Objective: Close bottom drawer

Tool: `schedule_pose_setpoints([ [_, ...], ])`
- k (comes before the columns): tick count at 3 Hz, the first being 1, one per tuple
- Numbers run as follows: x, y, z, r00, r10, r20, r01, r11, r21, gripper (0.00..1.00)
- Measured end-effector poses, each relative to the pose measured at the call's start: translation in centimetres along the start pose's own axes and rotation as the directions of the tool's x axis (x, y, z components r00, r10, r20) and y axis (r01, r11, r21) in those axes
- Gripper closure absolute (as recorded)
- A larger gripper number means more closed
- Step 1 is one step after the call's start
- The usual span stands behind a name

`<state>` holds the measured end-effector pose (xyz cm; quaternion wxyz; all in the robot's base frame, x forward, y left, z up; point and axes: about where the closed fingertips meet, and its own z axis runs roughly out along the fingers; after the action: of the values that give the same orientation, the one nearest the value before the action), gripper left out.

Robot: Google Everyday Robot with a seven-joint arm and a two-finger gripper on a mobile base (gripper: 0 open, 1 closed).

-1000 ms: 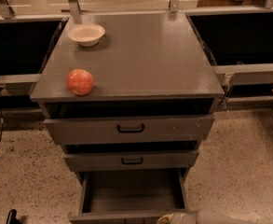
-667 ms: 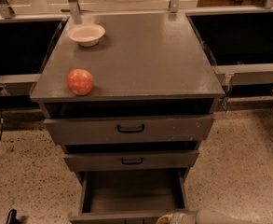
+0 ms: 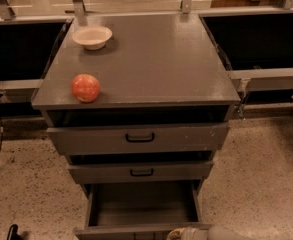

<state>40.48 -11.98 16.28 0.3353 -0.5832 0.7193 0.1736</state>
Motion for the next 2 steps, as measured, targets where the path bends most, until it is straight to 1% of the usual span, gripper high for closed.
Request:
schedule_pose_setpoints([
  [1,0.00,0.04,-0.01,1.000,0.000,0.000,0.000,1.0000,0.000,0.87],
  [2,0.00,0.04,-0.01,1.000,0.000,0.000,0.000,1.0000,0.000,0.64],
])
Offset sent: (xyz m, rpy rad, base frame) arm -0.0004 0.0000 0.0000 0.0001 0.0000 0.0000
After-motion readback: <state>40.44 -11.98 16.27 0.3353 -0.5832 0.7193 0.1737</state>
